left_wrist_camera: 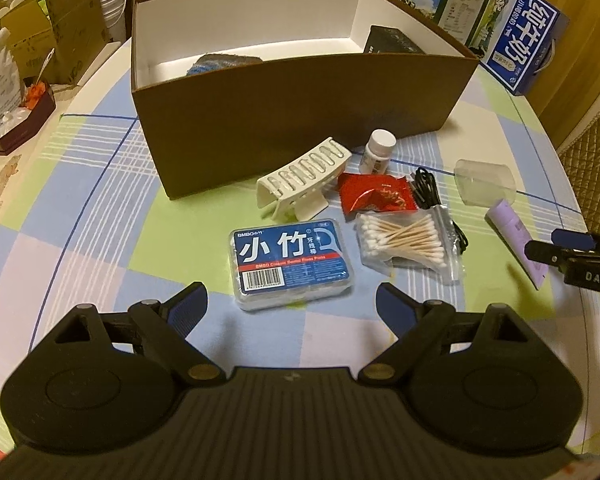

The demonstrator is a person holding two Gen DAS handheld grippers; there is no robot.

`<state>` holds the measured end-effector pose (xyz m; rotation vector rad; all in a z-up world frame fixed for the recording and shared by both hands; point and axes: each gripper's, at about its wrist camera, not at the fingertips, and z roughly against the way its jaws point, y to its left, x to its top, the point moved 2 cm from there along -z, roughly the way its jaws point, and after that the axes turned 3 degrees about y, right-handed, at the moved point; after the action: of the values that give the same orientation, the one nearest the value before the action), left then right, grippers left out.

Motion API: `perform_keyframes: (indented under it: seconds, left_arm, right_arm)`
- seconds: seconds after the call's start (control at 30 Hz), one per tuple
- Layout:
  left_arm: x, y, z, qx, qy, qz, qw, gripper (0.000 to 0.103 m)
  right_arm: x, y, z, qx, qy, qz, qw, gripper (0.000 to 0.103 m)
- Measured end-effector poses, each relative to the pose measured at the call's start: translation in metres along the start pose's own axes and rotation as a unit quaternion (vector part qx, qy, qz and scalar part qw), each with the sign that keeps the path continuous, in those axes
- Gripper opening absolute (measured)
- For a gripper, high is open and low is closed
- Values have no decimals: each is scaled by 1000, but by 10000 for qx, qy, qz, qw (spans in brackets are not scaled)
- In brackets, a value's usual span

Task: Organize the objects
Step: 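Grasp the lavender tube with the right tool, then grasp the blue floss-pick box with the left tool while the right tool holds the tube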

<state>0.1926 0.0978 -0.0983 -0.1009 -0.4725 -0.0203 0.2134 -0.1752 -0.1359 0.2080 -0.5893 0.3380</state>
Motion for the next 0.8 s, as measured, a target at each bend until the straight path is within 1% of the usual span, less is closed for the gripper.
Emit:
perform_keyframes:
  seconds: [0.13, 0.23, 0.27, 0.33, 0.4, 0.63, 0.8]
  left_arm:
    - [-1, 2, -6, -18, 27, 17, 10000, 89]
    - [-1, 2, -9, -27, 59, 28, 10000, 89]
    - [-1, 2, -10, -32, 60, 27, 10000, 90]
    - [-1, 2, -12, -38, 69, 19, 10000, 90]
    - [-1, 1, -15, -40, 77, 7, 10000, 90]
    - [4, -5, -31, -56, 107, -73, 9999, 91]
    - [11, -6, -48, 37, 145, -127, 9998, 90]
  right_arm:
    - [-1, -6, -17, -59, 80, 82, 9999, 56]
    - [-2, -9, -26, -64, 145, 9, 9999, 51]
    - [-3, -9, -27, -57, 164, -2, 9998, 49]
    - [-6, -7, -28, -100, 190, 36, 9998, 40]
    - [-9, -5, -26, -139, 181, 37, 9997, 36]
    - [-18, 10, -18, -52, 299, -246, 9992, 35]
    - [-22, 19, -16, -20, 335, -238, 9992, 35]
